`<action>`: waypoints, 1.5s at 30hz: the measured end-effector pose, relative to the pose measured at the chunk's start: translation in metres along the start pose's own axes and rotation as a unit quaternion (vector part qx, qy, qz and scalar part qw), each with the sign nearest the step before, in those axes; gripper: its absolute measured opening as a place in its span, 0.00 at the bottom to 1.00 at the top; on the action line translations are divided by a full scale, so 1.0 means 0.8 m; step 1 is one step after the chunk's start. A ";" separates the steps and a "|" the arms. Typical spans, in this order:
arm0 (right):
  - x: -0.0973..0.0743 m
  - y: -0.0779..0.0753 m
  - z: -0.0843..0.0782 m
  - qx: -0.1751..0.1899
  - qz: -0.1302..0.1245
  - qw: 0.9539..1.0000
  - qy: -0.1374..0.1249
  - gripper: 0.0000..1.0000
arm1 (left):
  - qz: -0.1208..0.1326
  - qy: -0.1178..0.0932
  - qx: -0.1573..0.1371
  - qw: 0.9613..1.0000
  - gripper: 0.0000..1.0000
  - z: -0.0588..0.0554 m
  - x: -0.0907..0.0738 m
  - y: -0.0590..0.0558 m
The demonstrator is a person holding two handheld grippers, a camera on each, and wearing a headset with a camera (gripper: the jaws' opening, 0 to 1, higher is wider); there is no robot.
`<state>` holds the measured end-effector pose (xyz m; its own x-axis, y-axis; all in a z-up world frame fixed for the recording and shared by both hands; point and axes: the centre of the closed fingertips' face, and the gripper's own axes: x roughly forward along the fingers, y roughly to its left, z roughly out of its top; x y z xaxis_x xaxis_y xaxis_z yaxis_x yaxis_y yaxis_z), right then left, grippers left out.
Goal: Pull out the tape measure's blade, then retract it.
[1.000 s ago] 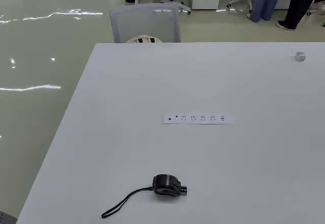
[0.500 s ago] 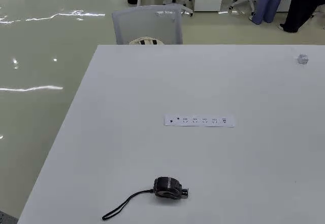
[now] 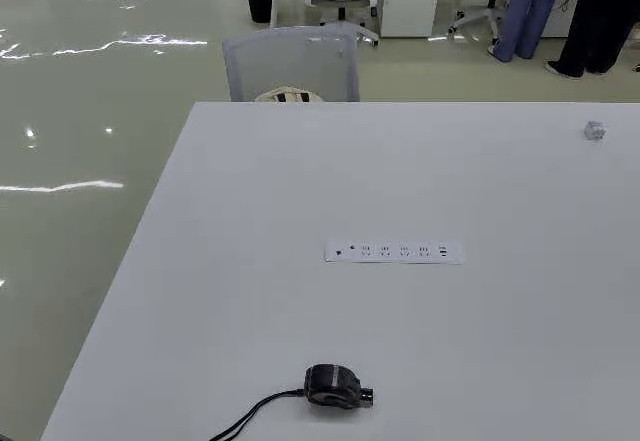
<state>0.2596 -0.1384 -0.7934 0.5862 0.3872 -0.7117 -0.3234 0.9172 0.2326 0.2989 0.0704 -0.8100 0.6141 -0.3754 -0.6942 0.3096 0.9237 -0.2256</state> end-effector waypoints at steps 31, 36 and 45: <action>0.026 -0.005 -0.003 -0.036 0.016 0.999 0.011 0.87 | -0.019 0.007 0.022 1.000 0.98 -0.001 0.017 -0.004; 0.037 -0.005 0.001 -0.053 0.023 0.998 0.018 0.86 | -0.029 0.014 0.027 0.999 0.98 -0.003 0.029 -0.008; 0.051 0.001 0.002 -0.078 0.037 0.996 0.027 0.83 | -0.034 0.018 0.034 0.999 0.97 -0.004 0.039 -0.004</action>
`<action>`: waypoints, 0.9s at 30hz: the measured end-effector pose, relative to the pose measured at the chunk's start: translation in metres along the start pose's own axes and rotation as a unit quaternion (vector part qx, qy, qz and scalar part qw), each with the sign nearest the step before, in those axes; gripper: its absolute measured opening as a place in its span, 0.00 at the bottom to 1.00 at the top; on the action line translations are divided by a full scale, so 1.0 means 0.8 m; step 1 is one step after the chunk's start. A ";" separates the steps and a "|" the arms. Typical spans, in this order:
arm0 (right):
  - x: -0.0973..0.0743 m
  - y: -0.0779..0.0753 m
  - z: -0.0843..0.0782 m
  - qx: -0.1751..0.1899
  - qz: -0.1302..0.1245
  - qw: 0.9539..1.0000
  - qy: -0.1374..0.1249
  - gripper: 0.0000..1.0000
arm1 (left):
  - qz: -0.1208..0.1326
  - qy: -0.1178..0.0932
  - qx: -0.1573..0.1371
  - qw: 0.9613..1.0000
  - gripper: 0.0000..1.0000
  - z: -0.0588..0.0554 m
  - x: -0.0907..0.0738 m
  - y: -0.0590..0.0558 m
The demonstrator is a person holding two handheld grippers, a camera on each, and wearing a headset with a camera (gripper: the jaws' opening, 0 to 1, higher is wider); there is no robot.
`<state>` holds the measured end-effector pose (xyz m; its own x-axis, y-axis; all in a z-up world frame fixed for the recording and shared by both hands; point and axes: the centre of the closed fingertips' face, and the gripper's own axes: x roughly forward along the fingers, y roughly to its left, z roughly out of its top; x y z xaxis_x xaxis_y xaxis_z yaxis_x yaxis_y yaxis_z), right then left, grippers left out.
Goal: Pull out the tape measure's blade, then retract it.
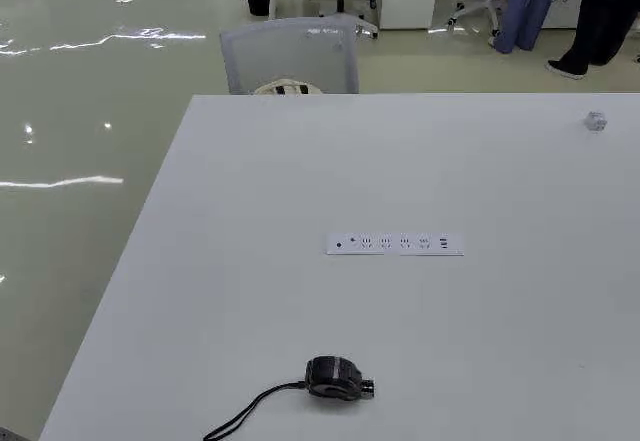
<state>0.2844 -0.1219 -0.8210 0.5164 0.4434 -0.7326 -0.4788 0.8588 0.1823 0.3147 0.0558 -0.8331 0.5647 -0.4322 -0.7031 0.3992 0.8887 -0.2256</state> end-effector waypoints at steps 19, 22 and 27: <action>0.020 -0.011 0.007 -0.027 0.009 1.000 0.012 0.79 | -0.014 0.010 0.033 0.999 0.97 0.005 0.021 -0.003; 0.024 -0.012 0.007 -0.031 0.009 0.999 0.014 0.78 | -0.015 0.011 0.040 0.999 0.96 0.005 0.025 -0.001; 0.031 -0.015 0.006 -0.036 0.013 0.999 0.020 0.77 | -0.014 0.017 0.047 0.999 0.96 0.006 0.031 0.004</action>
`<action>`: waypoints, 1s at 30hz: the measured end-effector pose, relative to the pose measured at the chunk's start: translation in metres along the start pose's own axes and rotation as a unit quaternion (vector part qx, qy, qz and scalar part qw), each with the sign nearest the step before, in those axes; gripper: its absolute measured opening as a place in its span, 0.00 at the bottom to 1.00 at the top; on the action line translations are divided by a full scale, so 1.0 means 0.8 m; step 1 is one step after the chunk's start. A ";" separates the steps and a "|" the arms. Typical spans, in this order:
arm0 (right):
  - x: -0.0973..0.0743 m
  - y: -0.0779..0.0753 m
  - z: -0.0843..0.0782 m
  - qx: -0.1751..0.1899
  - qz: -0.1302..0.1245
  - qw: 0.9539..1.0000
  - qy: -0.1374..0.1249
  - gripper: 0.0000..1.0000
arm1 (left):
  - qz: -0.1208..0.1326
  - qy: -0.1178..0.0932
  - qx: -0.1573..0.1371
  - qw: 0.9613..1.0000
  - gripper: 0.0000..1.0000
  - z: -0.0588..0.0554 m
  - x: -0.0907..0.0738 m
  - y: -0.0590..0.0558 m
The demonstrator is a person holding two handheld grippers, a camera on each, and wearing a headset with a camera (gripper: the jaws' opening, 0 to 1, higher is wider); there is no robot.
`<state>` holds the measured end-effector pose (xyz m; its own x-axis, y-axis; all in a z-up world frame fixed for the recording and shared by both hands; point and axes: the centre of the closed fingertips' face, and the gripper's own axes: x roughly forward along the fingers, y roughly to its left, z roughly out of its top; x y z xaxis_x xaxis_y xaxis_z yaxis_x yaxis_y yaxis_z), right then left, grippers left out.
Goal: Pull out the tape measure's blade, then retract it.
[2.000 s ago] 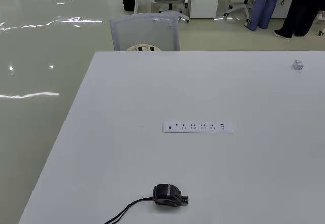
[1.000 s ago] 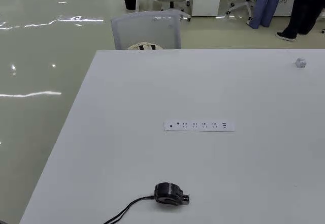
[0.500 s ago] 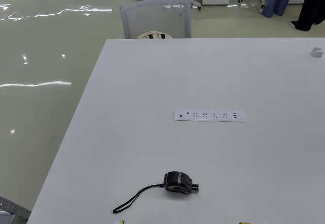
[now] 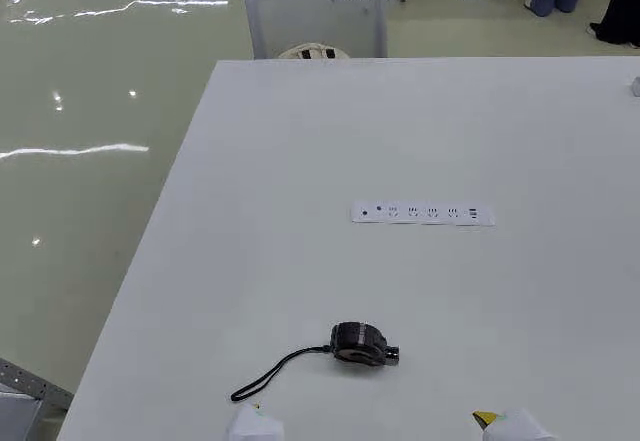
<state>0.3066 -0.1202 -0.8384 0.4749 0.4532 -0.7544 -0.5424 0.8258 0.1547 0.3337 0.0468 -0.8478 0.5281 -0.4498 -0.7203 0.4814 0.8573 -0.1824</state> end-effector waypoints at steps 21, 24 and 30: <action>0.021 -0.020 0.010 -0.020 0.004 1.000 0.016 0.72 | -0.007 0.009 0.036 0.999 0.91 0.023 0.030 0.012; 0.029 -0.025 0.013 -0.036 0.006 0.999 0.019 0.72 | -0.019 0.002 0.054 0.998 0.90 0.033 0.035 0.011; 0.037 -0.031 0.019 -0.055 0.010 0.998 0.022 0.71 | -0.029 0.003 0.081 0.996 0.89 0.041 0.042 0.013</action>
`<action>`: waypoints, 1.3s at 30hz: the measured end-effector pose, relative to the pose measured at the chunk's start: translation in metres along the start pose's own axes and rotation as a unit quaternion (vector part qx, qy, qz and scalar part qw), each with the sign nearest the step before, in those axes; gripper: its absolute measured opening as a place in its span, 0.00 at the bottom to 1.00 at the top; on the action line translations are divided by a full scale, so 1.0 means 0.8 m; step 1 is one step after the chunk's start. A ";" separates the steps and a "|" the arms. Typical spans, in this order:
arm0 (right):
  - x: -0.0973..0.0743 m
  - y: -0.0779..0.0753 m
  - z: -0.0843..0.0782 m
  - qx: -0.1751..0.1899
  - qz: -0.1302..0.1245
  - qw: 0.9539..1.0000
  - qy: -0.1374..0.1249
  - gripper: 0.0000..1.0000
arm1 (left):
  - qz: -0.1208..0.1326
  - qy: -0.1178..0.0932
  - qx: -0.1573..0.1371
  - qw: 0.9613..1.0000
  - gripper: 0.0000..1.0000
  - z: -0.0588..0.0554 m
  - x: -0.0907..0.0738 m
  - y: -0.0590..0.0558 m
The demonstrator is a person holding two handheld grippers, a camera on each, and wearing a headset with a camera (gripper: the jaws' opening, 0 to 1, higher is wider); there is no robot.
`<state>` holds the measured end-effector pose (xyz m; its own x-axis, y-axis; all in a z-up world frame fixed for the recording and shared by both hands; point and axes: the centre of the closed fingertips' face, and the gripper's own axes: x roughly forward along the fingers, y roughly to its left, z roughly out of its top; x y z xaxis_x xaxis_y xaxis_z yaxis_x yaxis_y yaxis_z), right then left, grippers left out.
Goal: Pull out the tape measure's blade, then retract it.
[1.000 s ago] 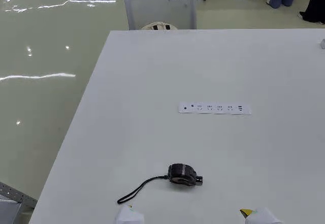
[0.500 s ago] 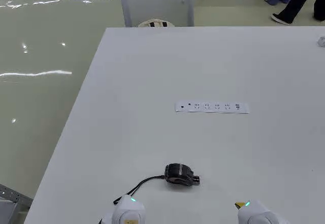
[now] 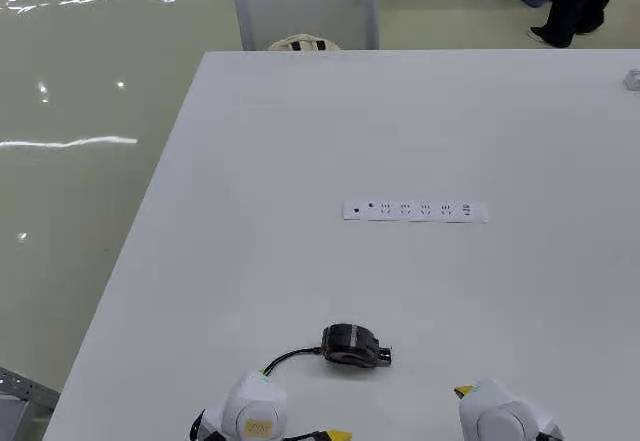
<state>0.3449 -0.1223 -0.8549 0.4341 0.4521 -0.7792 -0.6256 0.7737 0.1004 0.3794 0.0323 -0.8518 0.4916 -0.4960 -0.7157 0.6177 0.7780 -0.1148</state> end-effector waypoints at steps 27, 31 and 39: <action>0.028 -0.028 0.012 -0.101 0.033 0.994 0.018 0.65 | -0.057 0.011 0.111 0.992 0.84 0.039 0.038 -0.002; 0.033 -0.029 0.016 -0.116 0.040 0.992 0.020 0.65 | -0.067 0.011 0.121 0.990 0.82 0.040 0.041 -0.004; 0.047 -0.031 0.017 -0.148 0.057 0.987 0.028 0.63 | -0.083 0.024 0.155 0.984 0.82 0.040 0.052 -0.004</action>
<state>0.3857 -0.1186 -0.8779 0.3177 0.4968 -0.8076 -0.8343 0.5513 0.0110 0.4174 -0.0031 -0.8594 0.3439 -0.5819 -0.7370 0.8482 0.5293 -0.0221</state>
